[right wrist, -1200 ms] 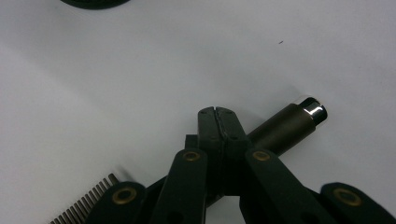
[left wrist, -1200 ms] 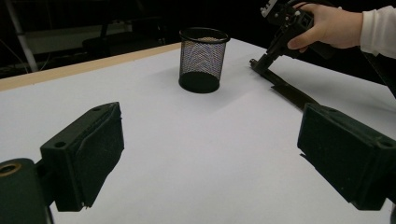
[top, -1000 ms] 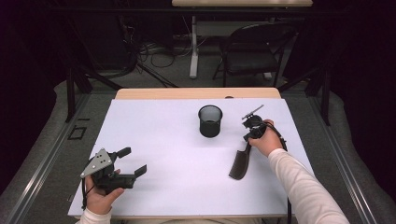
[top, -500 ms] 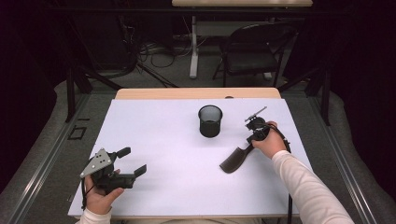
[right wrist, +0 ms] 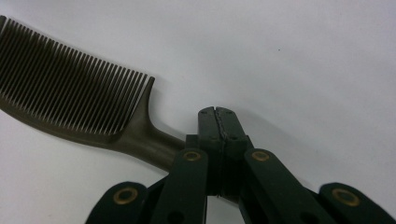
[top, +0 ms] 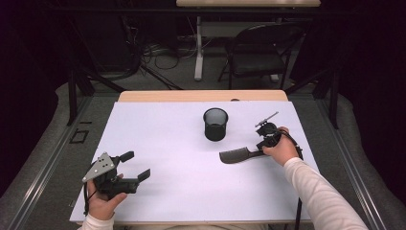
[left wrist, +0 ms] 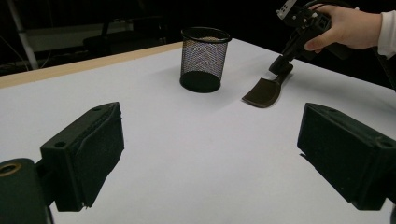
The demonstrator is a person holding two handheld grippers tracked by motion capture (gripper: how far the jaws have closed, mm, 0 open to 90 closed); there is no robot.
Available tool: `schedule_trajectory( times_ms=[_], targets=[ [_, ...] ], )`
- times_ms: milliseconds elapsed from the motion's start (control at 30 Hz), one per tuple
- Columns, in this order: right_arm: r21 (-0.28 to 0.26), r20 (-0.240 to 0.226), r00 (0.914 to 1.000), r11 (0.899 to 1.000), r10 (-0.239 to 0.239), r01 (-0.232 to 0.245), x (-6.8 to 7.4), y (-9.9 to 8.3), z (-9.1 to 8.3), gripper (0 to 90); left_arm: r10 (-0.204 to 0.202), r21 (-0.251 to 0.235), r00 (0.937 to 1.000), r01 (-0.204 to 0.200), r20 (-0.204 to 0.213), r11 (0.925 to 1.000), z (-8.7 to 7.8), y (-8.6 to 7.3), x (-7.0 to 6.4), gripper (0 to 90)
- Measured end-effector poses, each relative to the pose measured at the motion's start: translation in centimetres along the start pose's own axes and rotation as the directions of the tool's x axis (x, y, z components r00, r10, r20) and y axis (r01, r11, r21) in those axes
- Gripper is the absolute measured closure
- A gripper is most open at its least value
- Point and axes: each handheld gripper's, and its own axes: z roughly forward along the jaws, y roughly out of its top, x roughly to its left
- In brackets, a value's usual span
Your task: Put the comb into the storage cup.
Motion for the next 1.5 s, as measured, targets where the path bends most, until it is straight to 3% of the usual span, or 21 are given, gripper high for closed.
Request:
schedule_trajectory(
  times_ms=[100, 133, 267, 333, 400, 433, 500, 600, 700, 767, 867, 900, 933, 1000, 1033, 1067, 1167, 1200, 1367, 1400, 1500],
  targets=[
    [0.021, 0.005, 0.9998, 1.000, 0.020, -0.020, 0.1, -0.2, -0.2, 90.0, 0.000, -0.001, 1.0000, 0.000, 0.002, 1.0000, 0.0, 0.0, 0.0, 7.3],
    [-0.015, -0.008, 0.9999, 1.000, 0.007, -0.007, 0.0, -0.3, 0.0, 90.0, 0.001, 0.000, 1.0000, -0.001, 0.001, 1.0000, 0.0, 0.0, 0.0, 7.2],
    [0.000, -0.002, 1.0000, 1.000, 0.002, -0.002, 0.0, -0.5, -0.2, 90.0, 0.001, 0.005, 1.0000, -0.001, 0.000, 1.0000, 0.0, 0.0, 0.0, 7.3],
    [-0.040, -0.016, 0.9999, 0.999, 0.005, -0.006, 0.0, -0.7, 0.0, 90.0, 0.001, 0.003, 1.0000, -0.001, 0.002, 1.0000, 0.0, 0.0, 0.0, 7.2],
    [0.087, 0.014, 0.9998, 0.996, -0.014, 0.013, 0.0, -0.4, -0.9, 90.0, 0.001, 0.003, 1.0000, -0.001, 0.002, 1.0000, 0.0, 0.0, 0.0, 7.3],
    [-0.001, -0.008, 1.0000, 1.000, -0.002, 0.002, 0.0, -0.7, -0.4, 90.0, 0.000, 0.002, 1.0000, 0.000, 0.003, 1.0000, 0.0, 0.0, 0.0, 7.3],
    [-0.013, -0.012, 0.9999, 1.000, 0.001, -0.001, 0.0, -0.9, -0.3, 90.0, 0.000, 0.002, 1.0000, 0.000, 0.003, 1.0000, 0.0, 0.0, 0.0, 7.3],
    [0.030, -0.006, 1.0000, 1.000, -0.001, 0.001, 0.0, -0.9, -0.7, 90.0, 0.000, 0.005, 1.0000, 0.000, 0.000, 1.0000, 0.0, 0.0, 0.0, 7.2],
    [-0.012, -0.018, 0.9998, 1.000, 0.006, -0.006, 0.1, -1.2, -0.6, 90.0, 0.001, 0.004, 1.0000, -0.001, 0.000, 1.0000, 0.0, 0.0, 0.0, 7.3],
    [0.021, -0.010, 0.9999, 1.000, 0.002, -0.001, 0.1, -1.2, -0.8, 90.0, 0.000, 0.005, 1.0000, 0.000, 0.003, 1.0000, 0.0, 0.0, 0.0, 7.2],
    [-0.047, -0.031, 0.9995, 0.999, 0.012, -0.014, 0.1, -1.6, -0.5, 90.0, -0.001, 0.005, 1.0000, 0.001, 0.002, 1.0000, 0.0, 0.0, 0.0, 7.3],
    [0.080, -0.002, 1.0000, 0.997, -0.009, 0.009, 0.0, -1.3, -1.4, 90.0, -0.001, 0.006, 1.0000, 0.001, 0.002, 1.0000, 0.0, 0.0, 0.0, 7.2],
    [-0.051, -0.034, 0.9992, 0.998, 0.021, -0.023, 0.1, -1.8, -0.6, 90.0, -0.002, 0.006, 1.0000, 0.002, 0.002, 1.0000, 0.0, 0.0, 0.0, 7.2],
    [0.044, -0.015, 0.9999, 0.999, 0.003, -0.002, 0.0, -1.7, -1.3, 90.0, -0.001, 0.006, 1.0000, 0.001, 0.003, 1.0000, 0.0, 0.0, 0.0, 7.3],
    [0.058, -0.011, 0.9999, 0.998, 0.000, 0.001, 0.0, -1.7, -1.4, 90.0, -0.001, 0.006, 1.0000, 0.001, 0.003, 1.0000, 0.0, 0.0, 0.0, 7.2],
    [0.005, -0.025, 0.9994, 1.000, 0.023, -0.023, 0.0, -2.0, -1.1, 90.0, -0.001, 0.006, 1.0000, 0.001, 0.003, 1.0000, 0.0, 0.0, 0.0, 7.3],
    [0.041, -0.013, 0.9999, 0.999, 0.007, -0.006, -0.1, -2.1, -1.4, 90.0, -0.002, 0.003, 1.0000, 0.002, 0.005, 1.0000, 0.0, 0.0, 0.0, 7.3],
    [-0.026, -0.035, 0.9992, 0.999, 0.021, -0.022, -0.2, -2.4, -1.1, 90.0, -0.002, 0.003, 1.0000, 0.002, 0.005, 1.0000, 0.0, 0.0, 0.0, 7.3],
    [0.046, -0.019, 0.9997, 0.999, 0.017, -0.016, -0.4, -2.7, -1.9, 90.0, -0.003, 0.004, 1.0000, 0.003, 0.004, 1.0000, 0.1, 0.0, 0.0, 7.2],
    [0.013, -0.031, 0.9992, 1.000, 0.024, -0.023, -0.4, -2.9, -1.8, 90.0, -0.002, 0.005, 1.0000, 0.002, 0.004, 1.0000, 0.1, 0.0, 0.0, 7.3],
    [0.016, -0.032, 0.9991, 1.000, 0.026, -0.025, -0.5, -3.3, -1.9, 90.0, 0.000, 0.008, 1.0000, 0.000, -0.002, 1.0000, 0.1, 0.0, 0.0, 7.3]
  ],
)
